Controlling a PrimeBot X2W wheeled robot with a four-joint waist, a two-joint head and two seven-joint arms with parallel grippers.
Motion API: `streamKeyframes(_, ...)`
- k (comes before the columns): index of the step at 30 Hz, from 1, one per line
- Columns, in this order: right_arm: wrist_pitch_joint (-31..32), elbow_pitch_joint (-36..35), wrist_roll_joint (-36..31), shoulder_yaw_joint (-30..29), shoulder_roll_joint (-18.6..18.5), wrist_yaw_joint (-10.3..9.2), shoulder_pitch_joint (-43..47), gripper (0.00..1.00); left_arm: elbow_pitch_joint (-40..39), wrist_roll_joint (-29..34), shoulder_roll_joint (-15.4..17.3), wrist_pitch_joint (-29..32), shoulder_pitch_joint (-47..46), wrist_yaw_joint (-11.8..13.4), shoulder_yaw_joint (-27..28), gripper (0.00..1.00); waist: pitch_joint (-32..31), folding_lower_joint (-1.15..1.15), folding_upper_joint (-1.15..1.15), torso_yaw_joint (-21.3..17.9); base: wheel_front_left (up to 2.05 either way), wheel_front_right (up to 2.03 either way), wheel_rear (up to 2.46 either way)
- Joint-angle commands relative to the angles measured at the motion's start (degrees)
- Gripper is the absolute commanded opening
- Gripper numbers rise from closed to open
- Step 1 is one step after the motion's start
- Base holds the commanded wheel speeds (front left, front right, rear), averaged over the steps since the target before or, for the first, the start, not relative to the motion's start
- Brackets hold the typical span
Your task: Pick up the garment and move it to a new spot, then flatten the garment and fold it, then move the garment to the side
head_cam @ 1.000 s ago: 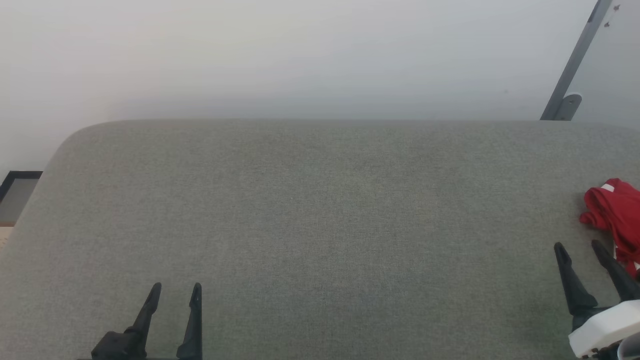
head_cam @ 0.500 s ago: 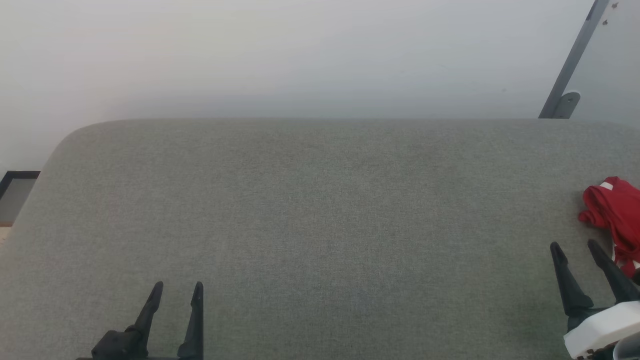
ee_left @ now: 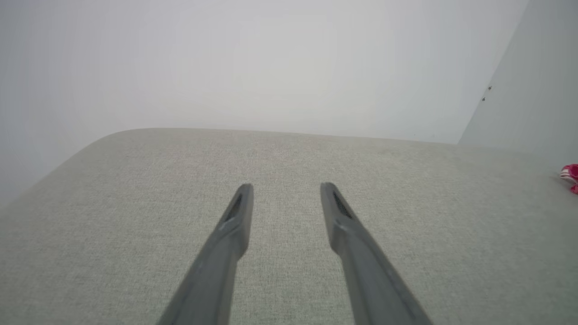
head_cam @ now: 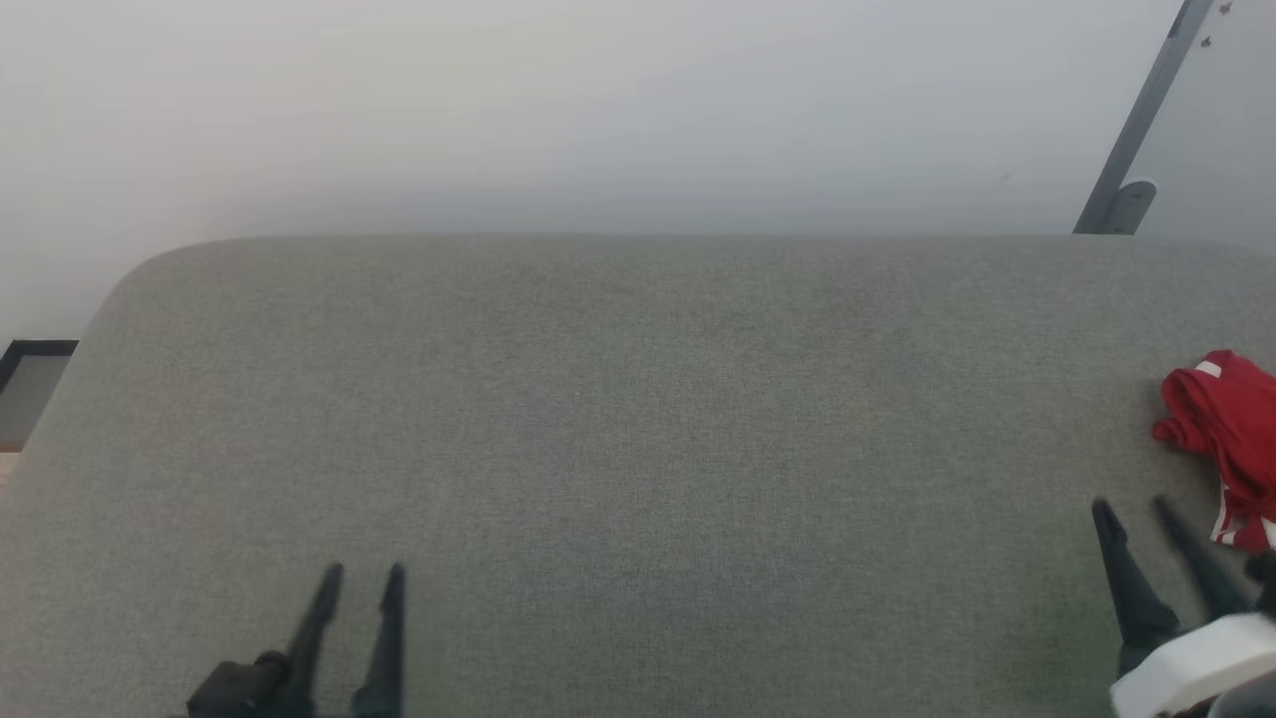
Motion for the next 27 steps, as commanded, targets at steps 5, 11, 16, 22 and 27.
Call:
streamKeyframes(5,0.12,1.78,0.3,0.64,2.03,0.0,1.41,0.0,2.11,-0.44,-0.3,0.13,0.21,0.01,-0.29,0.0,0.01,0.0,0.0,-0.02,0.0,0.0,0.0)
streamKeyframes(11,1.72,1.49,5.55,-0.28,3.49,0.0,0.73,0.0,2.54,-7.47,-0.29,1.76,-0.99,0.01,-0.13,0.0,0.05,0.0,0.0,-0.17,0.0,0.0,0.0)
streamKeyframes(16,2.96,1.25,9.64,-0.99,4.63,-0.01,0.19,0.0,3.0,-12.91,-0.28,3.06,-2.03,-0.01,0.02,0.0,0.09,0.0,0.0,-0.3,0.0,0.0,0.0)
streamKeyframes(22,4.33,1.0,14.22,-1.75,5.91,-0.01,-0.37,0.0,3.48,-18.98,-0.29,4.5,-3.17,-0.02,0.21,0.0,0.14,0.0,0.0,-0.46,0.0,0.0,0.0)
streamKeyframes(27,5.43,0.78,17.82,-2.37,6.93,-0.01,-0.88,0.0,3.75,-23.74,-0.31,5.67,-4.03,-0.03,0.37,0.0,0.18,0.0,0.0,-0.59,0.0,0.0,0.0)
